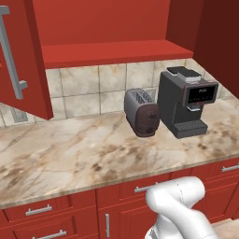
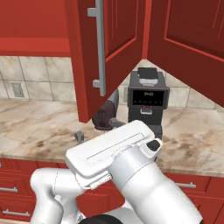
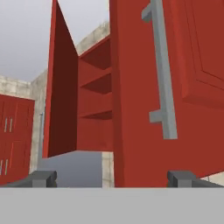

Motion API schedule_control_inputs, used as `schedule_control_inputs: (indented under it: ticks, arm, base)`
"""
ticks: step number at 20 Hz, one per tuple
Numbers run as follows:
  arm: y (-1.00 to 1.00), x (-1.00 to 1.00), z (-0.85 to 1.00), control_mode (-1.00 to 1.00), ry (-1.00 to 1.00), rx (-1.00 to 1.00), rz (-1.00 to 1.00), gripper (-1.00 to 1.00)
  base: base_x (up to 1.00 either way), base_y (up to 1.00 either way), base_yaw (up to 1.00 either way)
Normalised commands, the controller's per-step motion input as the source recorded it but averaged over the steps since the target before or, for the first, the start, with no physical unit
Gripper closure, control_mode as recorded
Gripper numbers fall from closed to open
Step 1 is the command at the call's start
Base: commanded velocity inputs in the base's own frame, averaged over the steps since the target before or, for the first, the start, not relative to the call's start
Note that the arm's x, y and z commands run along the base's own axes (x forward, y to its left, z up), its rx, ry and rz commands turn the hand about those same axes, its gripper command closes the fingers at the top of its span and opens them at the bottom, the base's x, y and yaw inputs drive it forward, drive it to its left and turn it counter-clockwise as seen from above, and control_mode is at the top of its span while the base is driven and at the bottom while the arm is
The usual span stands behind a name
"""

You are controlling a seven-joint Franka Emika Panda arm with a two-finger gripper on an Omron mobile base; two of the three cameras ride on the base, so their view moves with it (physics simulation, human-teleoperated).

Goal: Close all open cabinet doors.

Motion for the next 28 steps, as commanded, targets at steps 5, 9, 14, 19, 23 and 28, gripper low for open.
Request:
schedule_control_inputs:
  ticks: [5, 9, 14, 19, 23, 28]
  arm:
    - [-0.08, 0.57, 0.02, -1.00, -0.01, 0.05, 0.10, -1.00]
    - [-0.04, 0.52, 0.01, -1.00, 0.00, 0.08, 0.06, -1.00]
    - [-0.04, 0.48, 0.00, -1.00, 0.00, 0.04, 0.05, -1.00]
    - [0.00, 0.36, 0.01, -1.00, -0.02, 0.00, 0.03, -1.00]
    - [0.22, 0.02, 0.14, -1.00, -0.05, -0.04, 0.00, -1.00]
    - [0.46, 0.00, 0.10, -1.00, -0.03, -0.08, 0.00, -1.00]
  base:
    - [0.00, 0.00, 0.00]
    - [0.00, 0.00, 0.00]
    - [0.00, 0.00, 0.00]
    - [0.00, 0.00, 0.00]
    - [0.00, 0.00, 0.00]
    - [0.00, 0.00, 0.00]
